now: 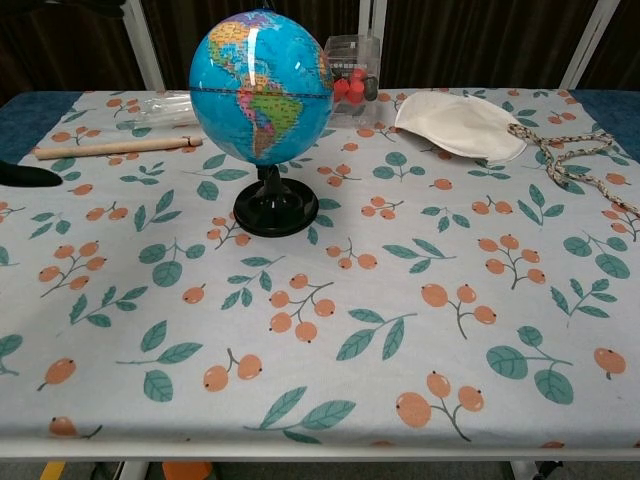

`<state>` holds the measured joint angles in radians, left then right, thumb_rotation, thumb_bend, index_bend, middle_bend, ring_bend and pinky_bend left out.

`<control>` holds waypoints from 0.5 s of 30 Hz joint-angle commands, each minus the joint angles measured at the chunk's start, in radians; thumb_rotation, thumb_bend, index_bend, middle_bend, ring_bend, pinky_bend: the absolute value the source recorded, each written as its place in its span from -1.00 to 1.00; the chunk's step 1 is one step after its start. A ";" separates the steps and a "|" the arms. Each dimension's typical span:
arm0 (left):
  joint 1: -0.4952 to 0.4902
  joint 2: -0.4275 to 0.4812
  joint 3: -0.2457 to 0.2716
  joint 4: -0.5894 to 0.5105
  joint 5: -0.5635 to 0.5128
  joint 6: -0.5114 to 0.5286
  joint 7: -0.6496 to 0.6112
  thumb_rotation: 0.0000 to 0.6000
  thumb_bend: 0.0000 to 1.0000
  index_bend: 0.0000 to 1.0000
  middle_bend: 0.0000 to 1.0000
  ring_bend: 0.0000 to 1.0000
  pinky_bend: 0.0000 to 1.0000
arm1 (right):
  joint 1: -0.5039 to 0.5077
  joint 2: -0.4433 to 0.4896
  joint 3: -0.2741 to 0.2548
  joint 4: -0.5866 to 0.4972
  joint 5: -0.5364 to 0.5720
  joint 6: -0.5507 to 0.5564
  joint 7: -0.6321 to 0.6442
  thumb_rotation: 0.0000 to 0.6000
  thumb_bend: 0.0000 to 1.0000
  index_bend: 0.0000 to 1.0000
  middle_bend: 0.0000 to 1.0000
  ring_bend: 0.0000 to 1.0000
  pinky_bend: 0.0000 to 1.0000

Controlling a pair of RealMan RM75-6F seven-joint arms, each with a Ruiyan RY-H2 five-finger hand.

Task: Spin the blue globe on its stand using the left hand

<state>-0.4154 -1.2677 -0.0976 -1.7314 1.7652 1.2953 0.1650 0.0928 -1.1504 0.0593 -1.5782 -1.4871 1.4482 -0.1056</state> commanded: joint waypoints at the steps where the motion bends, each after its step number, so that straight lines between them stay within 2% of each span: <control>1: -0.050 -0.041 -0.027 0.010 -0.009 -0.042 0.005 1.00 -0.86 -0.89 -0.86 -1.00 -0.97 | -0.001 0.000 -0.001 0.004 0.001 -0.001 0.005 1.00 -0.57 -1.00 -1.00 -1.00 -1.00; 15: -0.147 -0.125 -0.056 0.027 -0.046 -0.100 0.046 1.00 -0.86 -0.89 -0.86 -1.00 -0.97 | -0.004 -0.004 -0.003 0.031 0.010 -0.007 0.035 1.00 -0.57 -1.00 -1.00 -1.00 -1.00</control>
<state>-0.5590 -1.3885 -0.1520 -1.7036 1.7221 1.1980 0.2083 0.0887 -1.1540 0.0563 -1.5473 -1.4773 1.4407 -0.0709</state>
